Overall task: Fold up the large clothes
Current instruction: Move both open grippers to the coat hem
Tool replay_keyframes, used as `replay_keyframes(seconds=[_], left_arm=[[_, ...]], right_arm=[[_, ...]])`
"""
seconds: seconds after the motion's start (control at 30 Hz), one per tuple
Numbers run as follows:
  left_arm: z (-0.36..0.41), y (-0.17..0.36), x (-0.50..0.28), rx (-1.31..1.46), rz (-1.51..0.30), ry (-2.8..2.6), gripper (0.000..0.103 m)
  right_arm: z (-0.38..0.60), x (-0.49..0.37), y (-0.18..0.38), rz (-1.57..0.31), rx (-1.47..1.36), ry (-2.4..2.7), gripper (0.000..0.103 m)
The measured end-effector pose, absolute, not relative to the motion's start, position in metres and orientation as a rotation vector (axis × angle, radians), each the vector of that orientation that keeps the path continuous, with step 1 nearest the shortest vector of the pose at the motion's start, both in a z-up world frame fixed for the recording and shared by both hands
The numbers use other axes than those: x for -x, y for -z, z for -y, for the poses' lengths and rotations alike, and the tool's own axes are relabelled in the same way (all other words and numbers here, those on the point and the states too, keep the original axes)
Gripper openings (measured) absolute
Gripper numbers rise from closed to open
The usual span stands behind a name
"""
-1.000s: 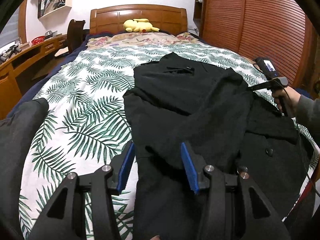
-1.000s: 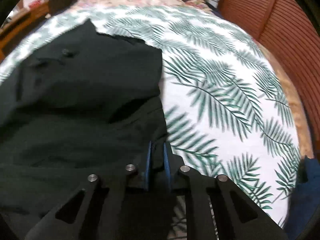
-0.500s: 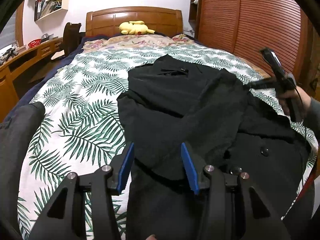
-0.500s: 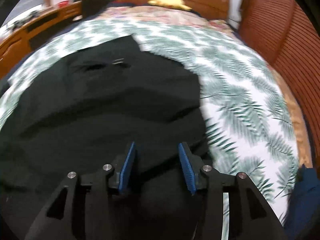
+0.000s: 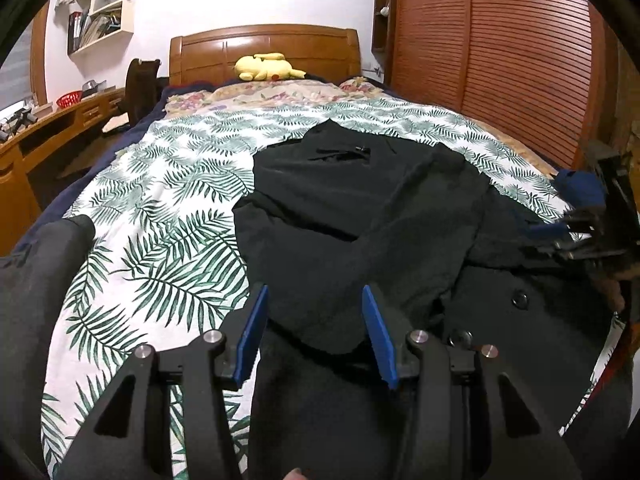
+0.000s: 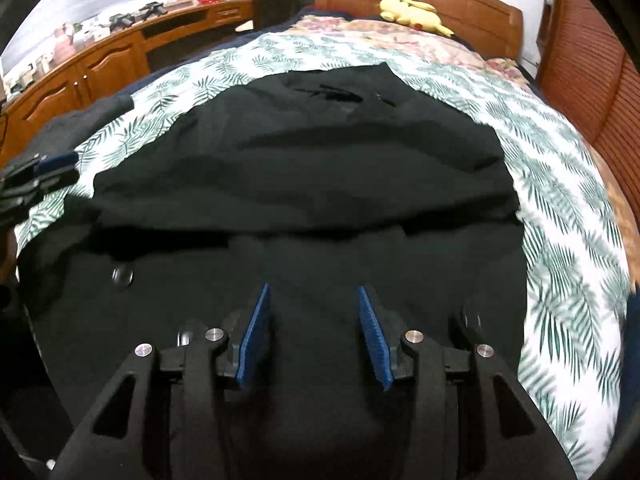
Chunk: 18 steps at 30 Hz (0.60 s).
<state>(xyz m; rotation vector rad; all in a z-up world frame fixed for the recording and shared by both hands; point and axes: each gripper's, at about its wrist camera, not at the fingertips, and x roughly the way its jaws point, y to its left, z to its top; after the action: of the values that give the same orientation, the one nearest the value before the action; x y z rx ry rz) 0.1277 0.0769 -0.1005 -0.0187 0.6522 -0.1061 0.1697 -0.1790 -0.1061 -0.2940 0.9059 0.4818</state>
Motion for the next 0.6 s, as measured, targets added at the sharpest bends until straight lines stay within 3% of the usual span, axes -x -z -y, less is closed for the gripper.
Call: replay_keyframes(seconds=[0.6], left_arm=[[-0.071, 0.126, -0.063, -0.016, -0.784, 0.004, 0.047]], right_arm=[[0.281, -0.099, 0.107, -0.877, 0.244, -0.340, 0.046]])
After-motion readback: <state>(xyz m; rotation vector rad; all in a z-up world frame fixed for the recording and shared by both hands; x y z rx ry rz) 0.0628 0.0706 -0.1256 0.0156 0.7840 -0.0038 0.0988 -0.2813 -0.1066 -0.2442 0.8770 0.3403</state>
